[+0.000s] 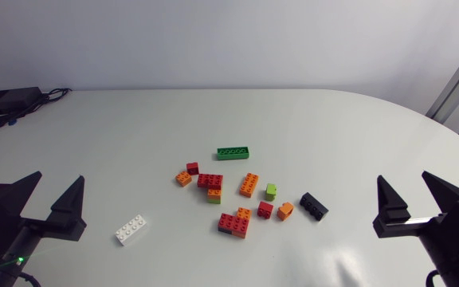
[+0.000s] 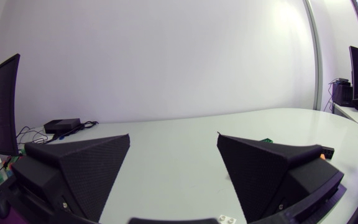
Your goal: Disassemble duplo
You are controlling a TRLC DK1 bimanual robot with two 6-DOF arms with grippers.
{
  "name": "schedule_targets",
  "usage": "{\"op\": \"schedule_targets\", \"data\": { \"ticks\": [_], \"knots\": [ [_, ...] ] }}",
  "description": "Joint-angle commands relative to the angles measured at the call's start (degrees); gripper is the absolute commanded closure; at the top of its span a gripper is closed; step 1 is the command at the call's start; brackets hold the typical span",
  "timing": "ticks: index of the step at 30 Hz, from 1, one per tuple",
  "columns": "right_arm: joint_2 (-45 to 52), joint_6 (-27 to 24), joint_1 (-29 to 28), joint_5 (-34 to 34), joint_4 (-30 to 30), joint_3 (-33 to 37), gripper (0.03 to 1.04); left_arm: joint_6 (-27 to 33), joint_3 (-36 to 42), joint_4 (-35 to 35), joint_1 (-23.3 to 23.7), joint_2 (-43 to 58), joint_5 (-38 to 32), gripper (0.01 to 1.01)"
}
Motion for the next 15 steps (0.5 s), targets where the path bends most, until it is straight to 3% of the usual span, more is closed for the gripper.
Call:
{"op": "schedule_targets", "data": {
  "ticks": [1,15],
  "knots": [
    [-0.4,0.4,0.5,-0.4,-1.2,-2.1,0.07,-0.3,-1.0,0.0,-0.3,-0.8,-0.1,0.051],
    [-0.4,0.4,0.5,-0.4,-1.2,-2.1,0.07,-0.3,-1.0,0.0,-2.4,-0.8,-0.1,0.051]
  ]
}}
